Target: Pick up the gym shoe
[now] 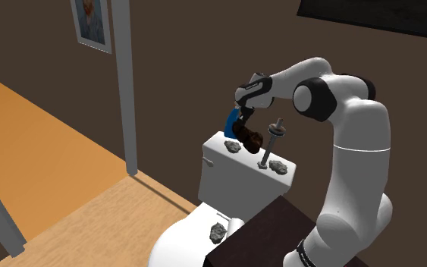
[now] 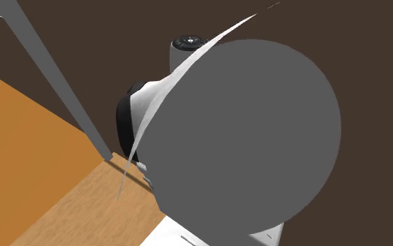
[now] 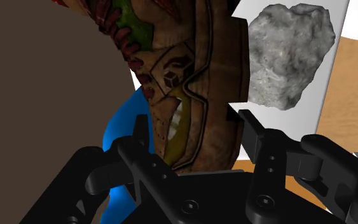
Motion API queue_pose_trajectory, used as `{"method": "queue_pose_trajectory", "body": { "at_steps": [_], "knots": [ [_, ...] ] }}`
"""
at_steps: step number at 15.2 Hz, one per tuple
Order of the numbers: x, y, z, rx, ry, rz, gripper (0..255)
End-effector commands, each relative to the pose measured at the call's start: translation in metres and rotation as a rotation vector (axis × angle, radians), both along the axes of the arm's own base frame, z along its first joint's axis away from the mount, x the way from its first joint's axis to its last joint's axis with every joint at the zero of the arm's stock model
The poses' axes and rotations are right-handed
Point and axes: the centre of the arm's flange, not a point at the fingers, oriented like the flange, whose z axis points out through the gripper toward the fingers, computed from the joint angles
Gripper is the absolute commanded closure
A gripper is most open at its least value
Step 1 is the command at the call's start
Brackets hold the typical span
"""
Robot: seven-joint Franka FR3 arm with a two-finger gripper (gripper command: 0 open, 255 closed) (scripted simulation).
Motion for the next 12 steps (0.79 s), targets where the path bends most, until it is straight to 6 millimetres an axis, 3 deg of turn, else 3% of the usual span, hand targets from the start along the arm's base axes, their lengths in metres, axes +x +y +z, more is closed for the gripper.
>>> {"method": "queue_pose_trajectory", "body": {
  "at_steps": [1,10,12],
  "knots": [
    [0.001,0.001,0.013,-0.003,-0.005,0.001,255],
    [0.001,0.001,0.060,-0.003,-0.005,0.001,255],
    [0.001,0.001,0.061,-0.003,-0.005,0.001,255]
  ]
}}
